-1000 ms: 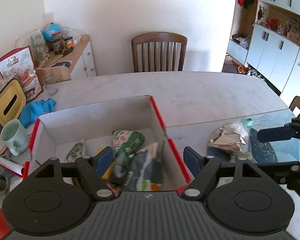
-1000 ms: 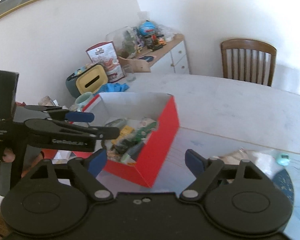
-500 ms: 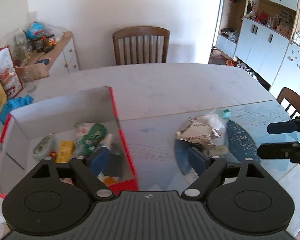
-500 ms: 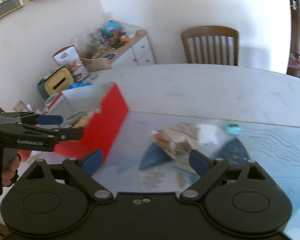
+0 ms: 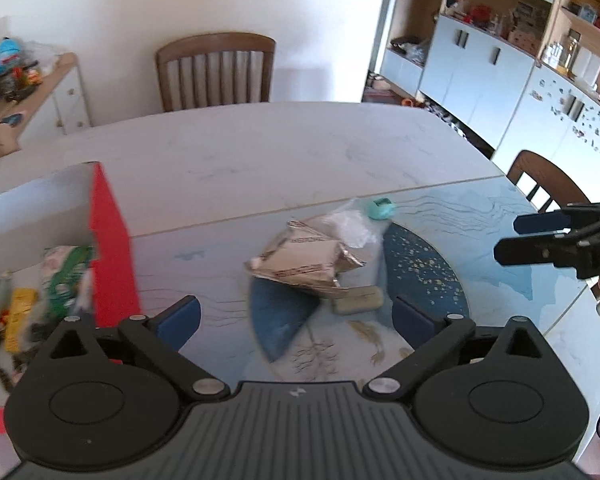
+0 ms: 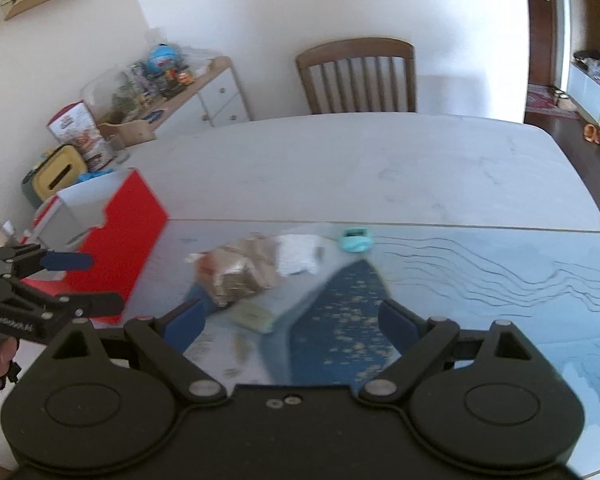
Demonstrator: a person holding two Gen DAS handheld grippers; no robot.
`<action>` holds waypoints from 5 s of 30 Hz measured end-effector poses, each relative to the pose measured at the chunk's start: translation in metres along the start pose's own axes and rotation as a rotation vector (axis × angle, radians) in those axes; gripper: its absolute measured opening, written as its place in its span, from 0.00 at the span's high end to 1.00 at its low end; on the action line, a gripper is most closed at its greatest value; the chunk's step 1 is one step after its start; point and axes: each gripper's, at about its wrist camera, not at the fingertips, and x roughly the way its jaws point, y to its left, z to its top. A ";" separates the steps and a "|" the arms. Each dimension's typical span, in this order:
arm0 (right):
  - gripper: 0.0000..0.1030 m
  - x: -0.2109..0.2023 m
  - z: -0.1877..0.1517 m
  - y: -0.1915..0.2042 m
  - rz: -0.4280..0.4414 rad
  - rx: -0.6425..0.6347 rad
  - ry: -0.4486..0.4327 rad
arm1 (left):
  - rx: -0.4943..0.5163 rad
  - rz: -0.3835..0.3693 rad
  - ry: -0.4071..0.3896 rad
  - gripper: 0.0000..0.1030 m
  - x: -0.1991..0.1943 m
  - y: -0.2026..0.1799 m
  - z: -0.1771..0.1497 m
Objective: Organize objects
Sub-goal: 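Move both tools back over the remaining items on the table, then grasp the silver ZHOUSHI bag with the left tool while the right tool grasps the teal sharpener, then carry the silver bag with the left tool while the right tool carries the teal sharpener to the box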
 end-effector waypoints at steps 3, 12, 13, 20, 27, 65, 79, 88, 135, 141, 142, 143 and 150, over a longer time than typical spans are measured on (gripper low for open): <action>0.10 0.009 0.002 -0.017 -0.025 0.007 0.011 | 0.028 0.000 0.020 0.00 0.018 -0.007 0.006; 0.12 0.045 0.010 -0.049 -0.026 -0.020 0.072 | 0.109 0.011 0.089 0.00 0.075 -0.017 0.029; 0.12 0.050 0.012 -0.052 -0.027 -0.021 0.077 | 0.112 0.010 0.095 0.00 0.081 -0.018 0.032; 0.14 0.085 0.028 -0.065 -0.039 -0.023 0.093 | 0.137 0.011 0.149 0.00 0.120 -0.016 0.043; 0.20 0.121 0.034 -0.069 -0.058 -0.079 0.123 | 0.165 -0.001 0.194 0.00 0.150 -0.009 0.043; 0.64 0.135 0.037 -0.037 -0.047 -0.189 0.110 | 0.037 -0.018 0.170 0.47 0.141 0.002 0.044; 0.64 0.056 0.043 0.005 -0.040 -0.193 0.059 | -0.021 0.009 0.086 0.47 0.074 -0.005 0.043; 0.64 0.016 0.043 0.055 -0.006 -0.255 0.027 | -0.093 0.012 0.024 0.47 0.021 -0.002 0.037; 0.64 0.082 0.044 0.297 0.119 -0.420 0.025 | -0.242 0.296 -0.065 0.47 -0.109 0.234 -0.020; 0.64 0.109 0.047 0.307 0.114 -0.411 0.063 | -0.212 0.312 -0.032 0.47 -0.083 0.252 -0.011; 0.64 0.114 0.047 0.308 0.115 -0.413 0.069 | -0.201 0.312 -0.029 0.47 -0.078 0.253 -0.009; 0.64 0.119 0.048 0.311 0.113 -0.419 0.077 | -0.189 0.312 -0.026 0.47 -0.073 0.253 -0.007; 0.64 0.150 0.048 0.321 0.105 -0.430 0.124 | -0.132 0.316 0.037 0.47 -0.028 0.262 0.005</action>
